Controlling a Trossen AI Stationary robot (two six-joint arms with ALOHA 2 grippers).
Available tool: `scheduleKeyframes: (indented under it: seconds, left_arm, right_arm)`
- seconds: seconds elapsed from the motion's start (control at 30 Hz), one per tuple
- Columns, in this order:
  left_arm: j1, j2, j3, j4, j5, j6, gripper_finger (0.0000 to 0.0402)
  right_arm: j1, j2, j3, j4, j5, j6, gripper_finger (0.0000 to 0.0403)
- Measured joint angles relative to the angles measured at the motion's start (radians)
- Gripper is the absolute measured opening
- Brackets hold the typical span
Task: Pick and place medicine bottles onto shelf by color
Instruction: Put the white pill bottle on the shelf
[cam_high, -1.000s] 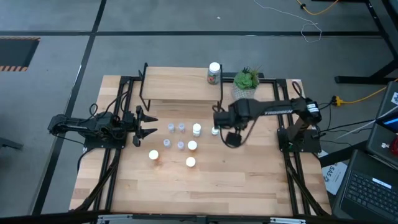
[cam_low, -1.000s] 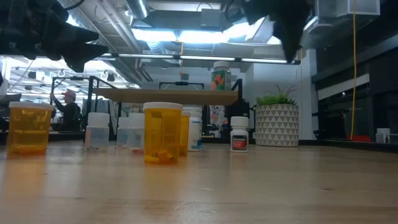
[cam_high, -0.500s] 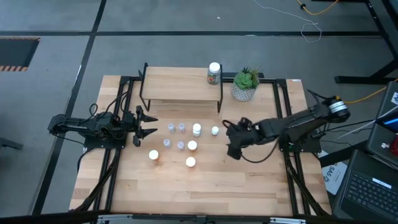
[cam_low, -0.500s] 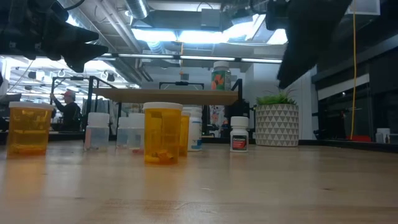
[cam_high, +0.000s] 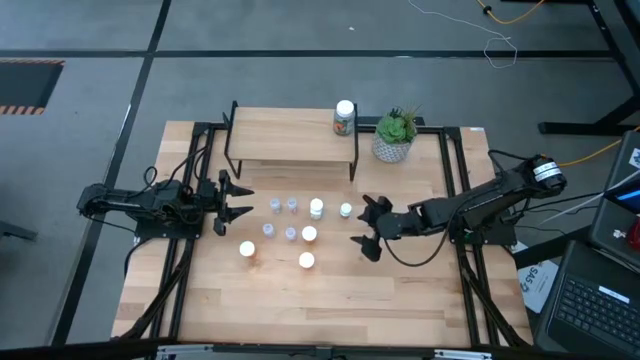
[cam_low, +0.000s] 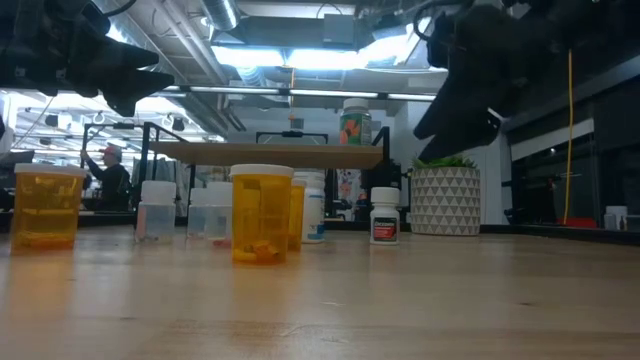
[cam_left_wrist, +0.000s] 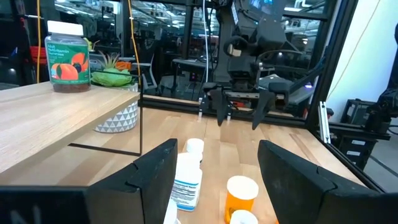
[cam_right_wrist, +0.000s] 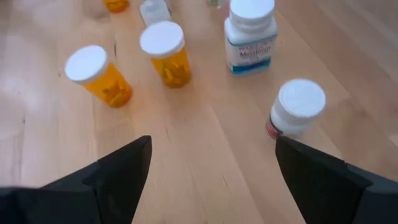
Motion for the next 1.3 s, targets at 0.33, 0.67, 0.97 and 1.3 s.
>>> scheduleKeyframes:
  seconds: [0.33,0.67,0.97,1.3]
  left_arm:
    - [0.0,0.0,0.0,0.0,0.0,-0.001,0.0219]
    - [0.0,0.0,0.0,0.0,0.0,0.0,0.0219]
    - [0.0,0.0,0.0,0.0,0.0,0.0,0.0219]
    - [0.0,0.0,0.0,0.0,0.0,0.001,0.0219]
  right_arm:
    - [-0.001,0.0,-0.001,0.006,0.031,-0.069,0.0344]
    - [-0.037,0.0,-0.001,0.031,0.141,-0.16,0.0344]
    - [-0.119,0.068,-0.001,0.138,0.125,-0.241,0.0344]
    - [-0.134,0.171,0.0,0.191,0.129,-0.338,0.0344]
